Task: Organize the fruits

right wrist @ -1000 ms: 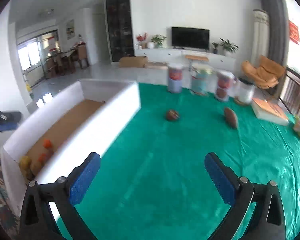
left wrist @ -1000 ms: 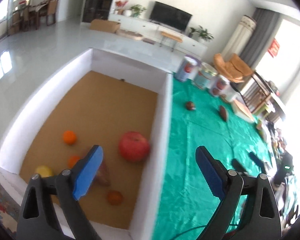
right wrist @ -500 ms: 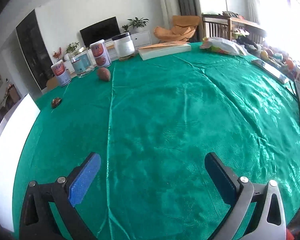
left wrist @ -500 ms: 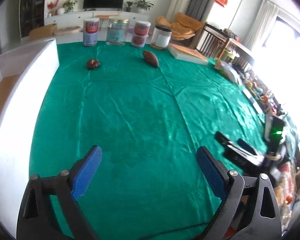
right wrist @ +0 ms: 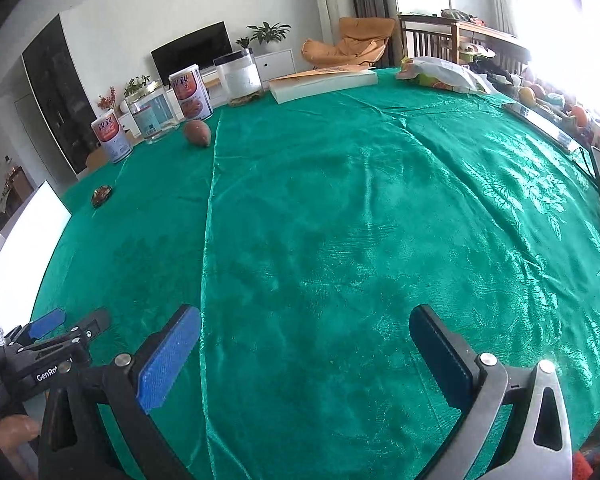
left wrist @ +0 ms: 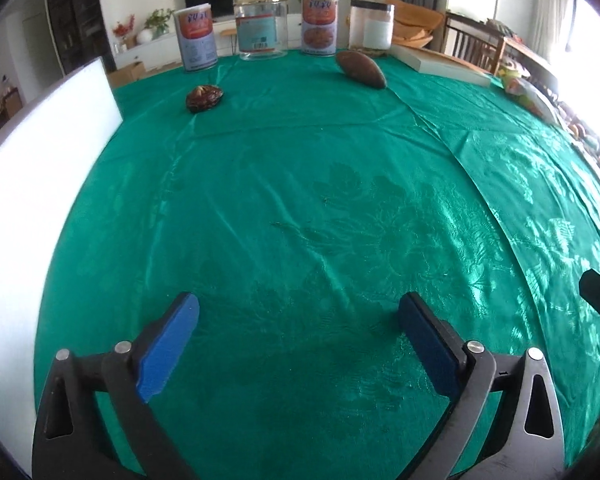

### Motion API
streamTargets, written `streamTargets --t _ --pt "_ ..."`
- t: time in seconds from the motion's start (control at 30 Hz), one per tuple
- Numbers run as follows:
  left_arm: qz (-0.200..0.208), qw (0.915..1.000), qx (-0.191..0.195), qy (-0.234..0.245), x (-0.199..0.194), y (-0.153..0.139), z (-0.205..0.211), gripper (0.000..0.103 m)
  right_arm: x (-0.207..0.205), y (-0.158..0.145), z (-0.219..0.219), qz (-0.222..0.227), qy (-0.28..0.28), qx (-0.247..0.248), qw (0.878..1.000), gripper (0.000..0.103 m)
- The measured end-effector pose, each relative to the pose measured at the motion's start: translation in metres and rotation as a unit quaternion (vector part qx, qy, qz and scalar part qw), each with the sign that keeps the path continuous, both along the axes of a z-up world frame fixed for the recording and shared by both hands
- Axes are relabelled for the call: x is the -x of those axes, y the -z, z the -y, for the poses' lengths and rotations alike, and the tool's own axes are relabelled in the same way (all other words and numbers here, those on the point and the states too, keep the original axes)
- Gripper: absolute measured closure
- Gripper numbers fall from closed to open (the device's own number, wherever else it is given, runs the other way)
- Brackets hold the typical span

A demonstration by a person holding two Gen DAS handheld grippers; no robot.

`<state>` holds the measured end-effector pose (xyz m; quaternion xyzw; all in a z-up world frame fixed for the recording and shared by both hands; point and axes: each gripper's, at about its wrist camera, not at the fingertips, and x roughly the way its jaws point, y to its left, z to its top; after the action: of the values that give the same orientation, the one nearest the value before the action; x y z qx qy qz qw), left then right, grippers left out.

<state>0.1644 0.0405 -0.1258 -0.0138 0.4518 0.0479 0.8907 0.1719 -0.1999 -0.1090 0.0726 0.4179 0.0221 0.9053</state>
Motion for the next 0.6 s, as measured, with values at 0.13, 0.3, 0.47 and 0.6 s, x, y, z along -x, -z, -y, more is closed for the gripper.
streamTargets --t 0.13,0.3,0.47,0.6 --pt "-0.001 1.0000 0.006 -0.003 -0.001 0.000 -0.002 0.000 -0.003 0.007 -0.002 -0.016 -0.001 0.006 1.000 0.000" --pt "-0.002 1.0000 0.007 -0.003 -0.002 0.001 -0.001 0.001 -0.004 0.012 -0.006 -0.025 -0.003 0.015 1.000 0.000" --pt "-0.002 1.0000 0.007 -0.003 -0.002 0.001 -0.001 0.001 -0.004 0.014 -0.008 -0.031 -0.005 0.025 0.999 0.000" --pt "-0.002 1.0000 0.007 -0.003 -0.002 0.001 -0.001 0.001 -0.004 0.014 -0.010 -0.032 -0.007 0.031 0.999 0.000"
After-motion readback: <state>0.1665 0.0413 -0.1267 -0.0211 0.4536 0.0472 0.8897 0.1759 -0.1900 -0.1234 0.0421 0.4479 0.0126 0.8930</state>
